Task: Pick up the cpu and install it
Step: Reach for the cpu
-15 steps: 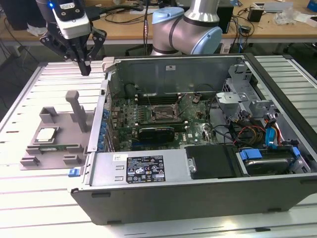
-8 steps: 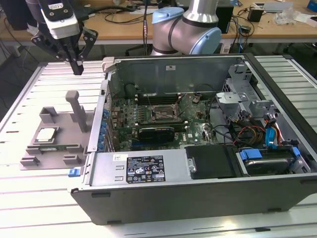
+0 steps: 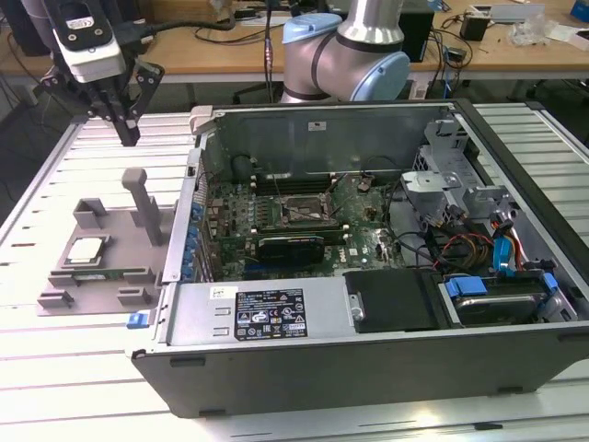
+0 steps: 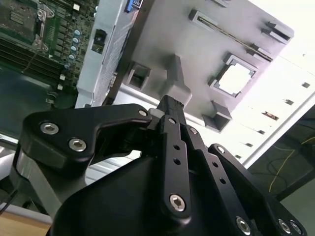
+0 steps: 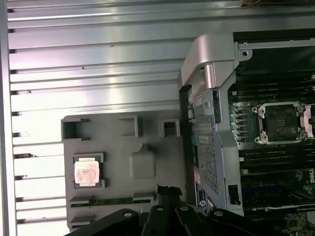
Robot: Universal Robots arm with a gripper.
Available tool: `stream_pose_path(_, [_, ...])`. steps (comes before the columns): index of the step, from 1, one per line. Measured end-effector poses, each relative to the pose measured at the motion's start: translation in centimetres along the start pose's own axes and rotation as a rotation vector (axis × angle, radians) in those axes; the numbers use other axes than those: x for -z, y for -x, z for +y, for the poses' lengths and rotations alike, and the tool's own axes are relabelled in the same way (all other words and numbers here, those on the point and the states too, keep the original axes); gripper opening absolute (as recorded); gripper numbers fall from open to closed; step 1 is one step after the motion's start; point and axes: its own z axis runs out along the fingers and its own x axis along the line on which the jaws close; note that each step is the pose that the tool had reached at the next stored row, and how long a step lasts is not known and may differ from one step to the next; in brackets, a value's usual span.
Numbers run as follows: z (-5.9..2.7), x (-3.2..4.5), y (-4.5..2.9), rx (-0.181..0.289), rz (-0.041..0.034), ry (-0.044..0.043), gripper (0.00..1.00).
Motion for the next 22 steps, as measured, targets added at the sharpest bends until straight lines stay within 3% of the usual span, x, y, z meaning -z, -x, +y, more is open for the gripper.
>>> stream_pose_path(3, [-0.06, -0.34, -0.61, 0.0, 0.0, 0.0, 0.11])
stream_pose_path(5, [-0.15, -0.8, -1.49, 0.0, 0.0, 0.0, 0.11])
stream_pose_path(12, [-0.34, -1.62, -3.47, 0.0, 0.0, 0.0, 0.11])
stream_pose_path(22, [-0.52, -2.69, -5.33, 0.0, 0.0001, -0.0001, 0.11])
